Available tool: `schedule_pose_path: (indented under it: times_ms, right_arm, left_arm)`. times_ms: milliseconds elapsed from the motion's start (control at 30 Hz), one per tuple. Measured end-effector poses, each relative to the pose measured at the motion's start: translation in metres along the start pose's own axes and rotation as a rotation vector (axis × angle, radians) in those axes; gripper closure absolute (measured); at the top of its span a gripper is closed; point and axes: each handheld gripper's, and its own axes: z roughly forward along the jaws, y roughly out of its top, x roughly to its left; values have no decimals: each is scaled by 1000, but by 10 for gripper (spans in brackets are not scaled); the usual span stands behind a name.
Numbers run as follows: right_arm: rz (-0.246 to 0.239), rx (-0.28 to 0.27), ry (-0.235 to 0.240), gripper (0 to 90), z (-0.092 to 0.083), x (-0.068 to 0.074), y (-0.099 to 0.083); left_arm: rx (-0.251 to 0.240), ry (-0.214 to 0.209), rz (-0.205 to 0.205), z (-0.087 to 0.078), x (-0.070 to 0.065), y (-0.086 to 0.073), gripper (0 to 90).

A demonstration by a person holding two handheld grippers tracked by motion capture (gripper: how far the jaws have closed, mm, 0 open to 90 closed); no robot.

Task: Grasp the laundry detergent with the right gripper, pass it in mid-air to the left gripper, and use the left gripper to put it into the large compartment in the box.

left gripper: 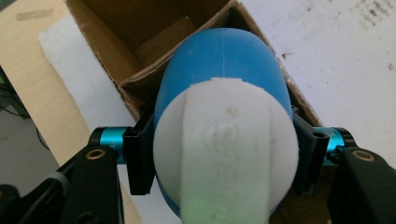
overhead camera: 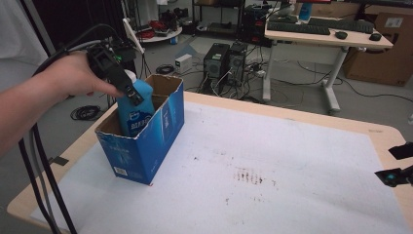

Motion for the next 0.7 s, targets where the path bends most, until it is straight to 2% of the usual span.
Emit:
schedule_pose_path:
  times_ms: [233,433,533,700]
  right_arm:
    - [3,0,1,131,1,1,-1]
    - [1,4,3,131,2,1,-1]
    - [1,6,4,131,2,1,-1]
    - [1,7,4,131,3,1,-1]
  left_arm:
    - [22,-10,6,18,-4,-5,382]
    - [41,1,8,30,-3,-10,382]
    - [49,-3,6,35,-3,-13,382]
    - [54,12,28,36,-6,-14,382]
